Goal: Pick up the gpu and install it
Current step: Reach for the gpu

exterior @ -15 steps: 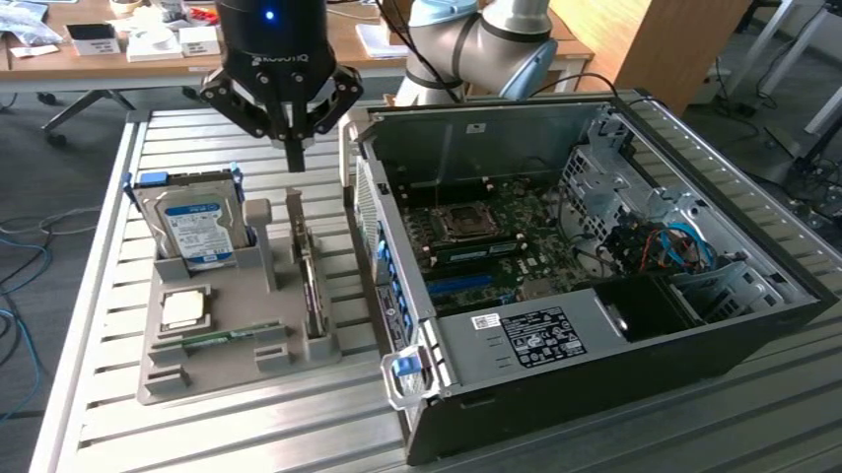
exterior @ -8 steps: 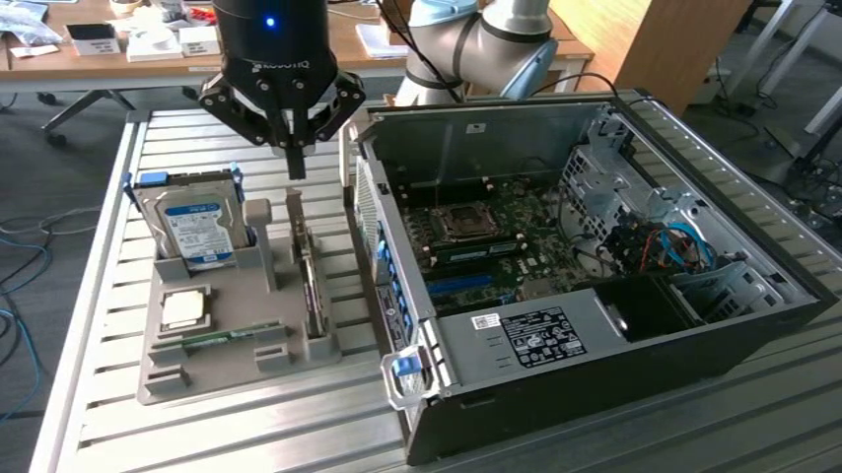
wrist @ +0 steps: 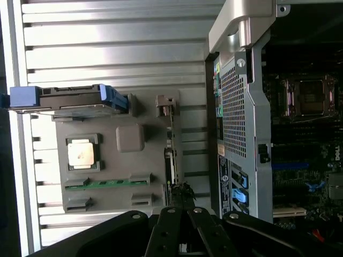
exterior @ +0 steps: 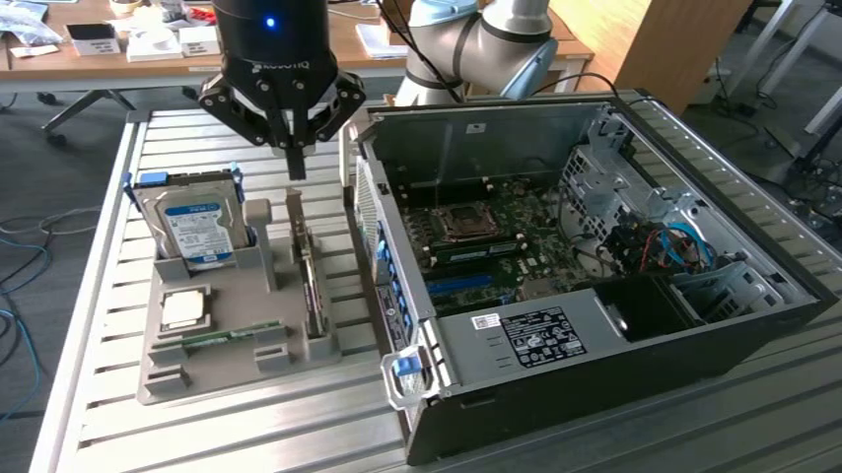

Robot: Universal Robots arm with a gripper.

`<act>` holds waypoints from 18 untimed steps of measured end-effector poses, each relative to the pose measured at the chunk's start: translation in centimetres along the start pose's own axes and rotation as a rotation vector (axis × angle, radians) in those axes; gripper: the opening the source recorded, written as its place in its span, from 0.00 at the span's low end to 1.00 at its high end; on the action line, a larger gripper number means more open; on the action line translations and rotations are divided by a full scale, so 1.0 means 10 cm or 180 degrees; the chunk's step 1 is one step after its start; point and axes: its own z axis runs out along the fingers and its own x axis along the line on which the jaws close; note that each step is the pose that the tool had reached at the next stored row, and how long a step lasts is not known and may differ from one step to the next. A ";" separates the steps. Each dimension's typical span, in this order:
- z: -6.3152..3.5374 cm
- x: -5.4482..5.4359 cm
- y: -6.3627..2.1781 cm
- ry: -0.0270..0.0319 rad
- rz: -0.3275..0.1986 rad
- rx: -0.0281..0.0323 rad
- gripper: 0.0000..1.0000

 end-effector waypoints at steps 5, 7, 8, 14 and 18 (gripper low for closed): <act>-0.001 0.00 -0.038 -0.0001 0.0000 0.0005 0.11; -0.003 0.00 -0.059 -0.0001 0.0000 0.0009 0.11; -0.003 0.00 -0.067 -0.0001 0.0000 0.0010 0.11; -0.003 -0.01 -0.073 -0.0001 0.0000 0.0014 0.11; -0.003 -0.01 -0.073 -0.0001 0.0000 0.0014 0.11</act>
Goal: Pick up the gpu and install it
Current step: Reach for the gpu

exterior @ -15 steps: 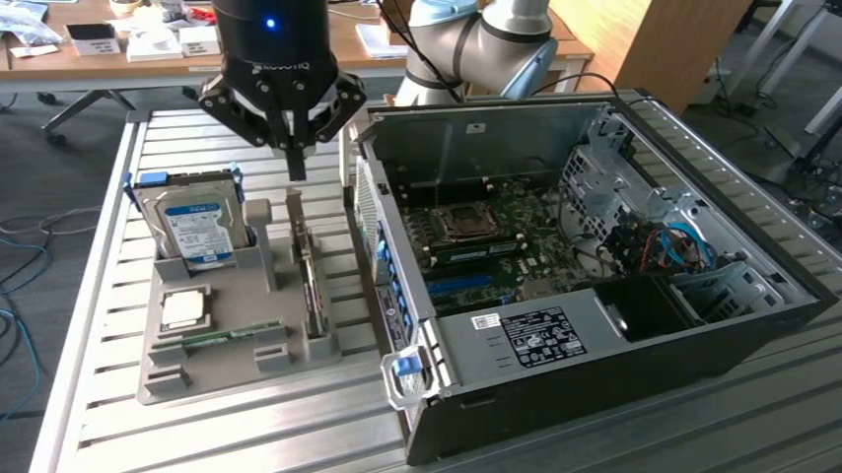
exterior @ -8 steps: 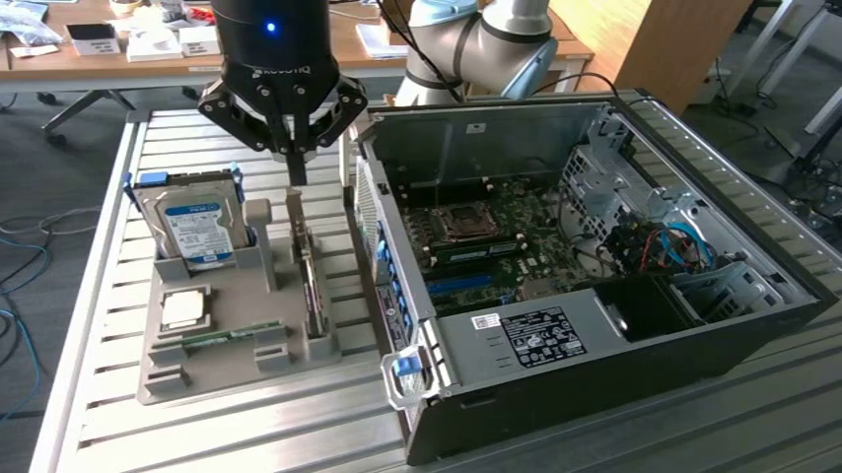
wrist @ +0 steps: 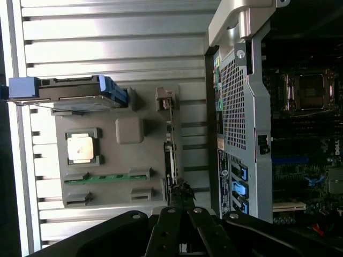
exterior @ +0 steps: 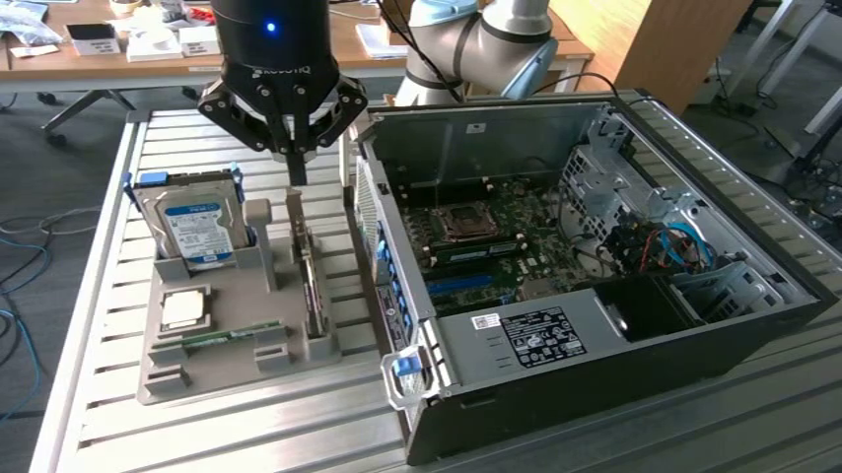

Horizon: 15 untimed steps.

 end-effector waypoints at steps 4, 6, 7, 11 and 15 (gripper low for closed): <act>0.000 0.00 -0.007 0.0000 -0.0001 0.0000 0.11; -0.001 0.00 -0.021 0.0000 0.0000 0.0001 0.11; -0.002 0.00 -0.047 0.0000 0.0000 0.0001 0.11; -0.004 0.00 -0.102 0.0000 0.0000 0.0001 0.11; -0.003 0.02 -0.125 0.0000 0.0000 0.0001 0.11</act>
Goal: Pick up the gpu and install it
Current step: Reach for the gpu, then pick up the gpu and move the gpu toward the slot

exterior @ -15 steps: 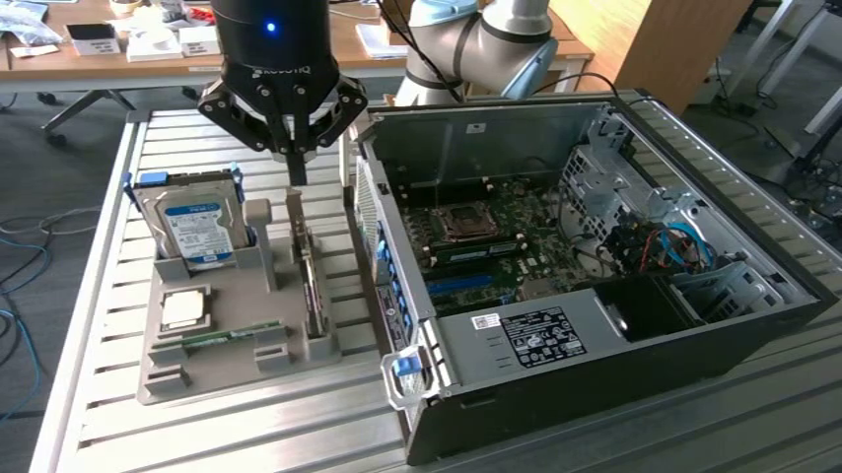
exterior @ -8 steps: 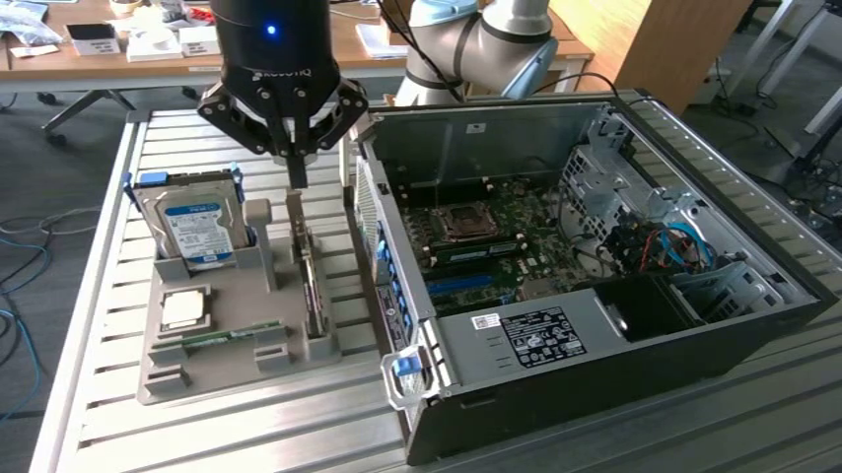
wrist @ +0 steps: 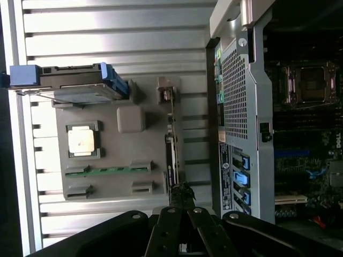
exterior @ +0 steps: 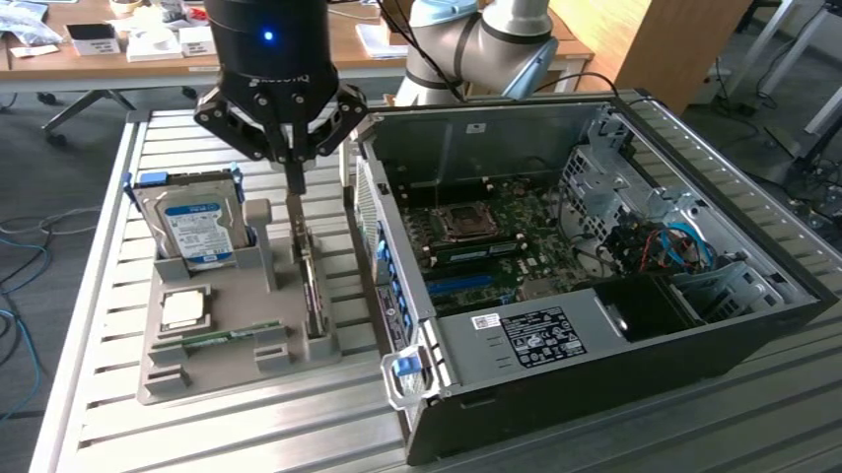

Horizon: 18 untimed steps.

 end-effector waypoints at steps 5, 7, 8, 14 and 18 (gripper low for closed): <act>0.000 0.03 -0.025 0.0000 0.0000 0.0000 0.11; 0.001 0.03 -0.028 0.0000 0.0000 0.0000 0.11; 0.001 0.03 -0.028 0.0000 0.0000 0.0000 0.11; 0.000 0.03 -0.028 0.0000 0.0000 0.0000 0.11; 0.001 0.03 -0.028 0.0000 0.0000 0.0000 0.11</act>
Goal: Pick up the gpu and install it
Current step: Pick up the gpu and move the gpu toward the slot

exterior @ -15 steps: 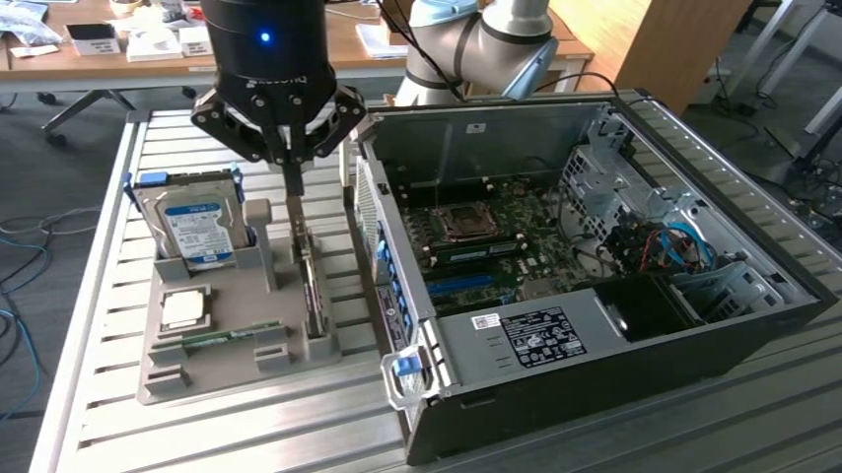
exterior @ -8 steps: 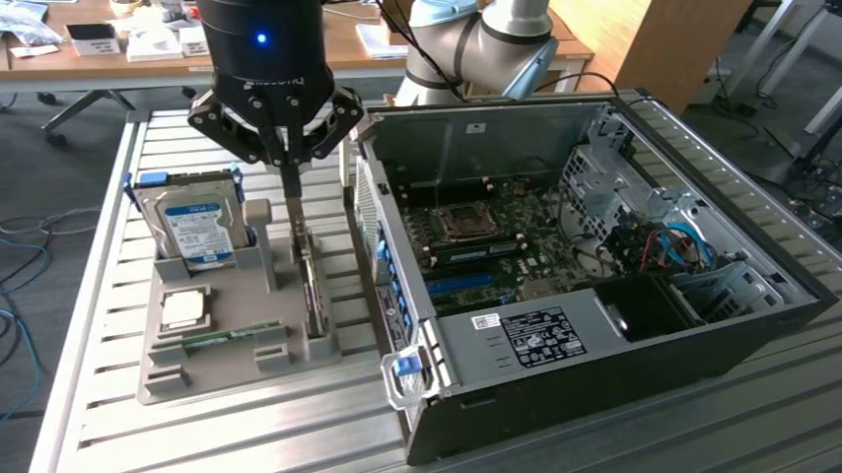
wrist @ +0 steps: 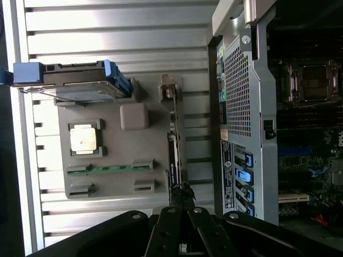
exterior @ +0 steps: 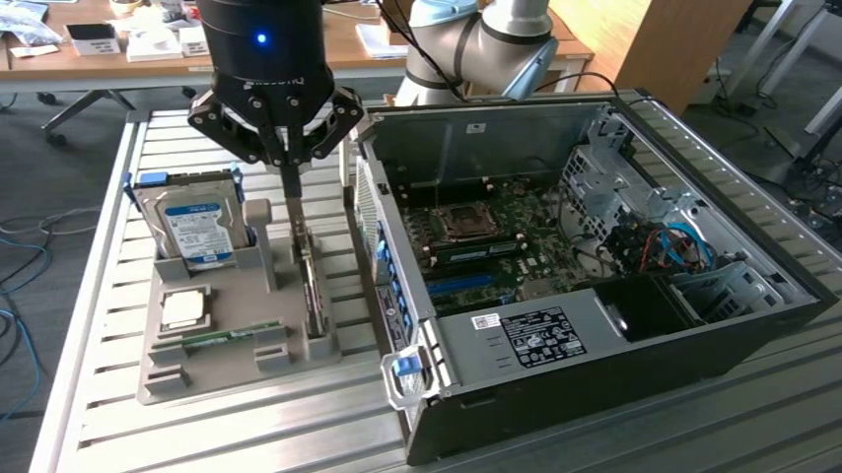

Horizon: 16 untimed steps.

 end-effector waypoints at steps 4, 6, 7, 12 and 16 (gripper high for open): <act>0.000 0.00 0.000 0.0000 0.0000 0.0000 0.11; 0.000 0.00 0.000 0.0000 0.0000 0.0000 0.17; 0.000 0.00 0.000 0.0000 0.0000 0.0000 0.24; 0.000 0.00 0.000 0.0000 0.0000 0.0000 0.41; 0.000 0.00 0.000 0.0000 0.0000 0.0000 0.47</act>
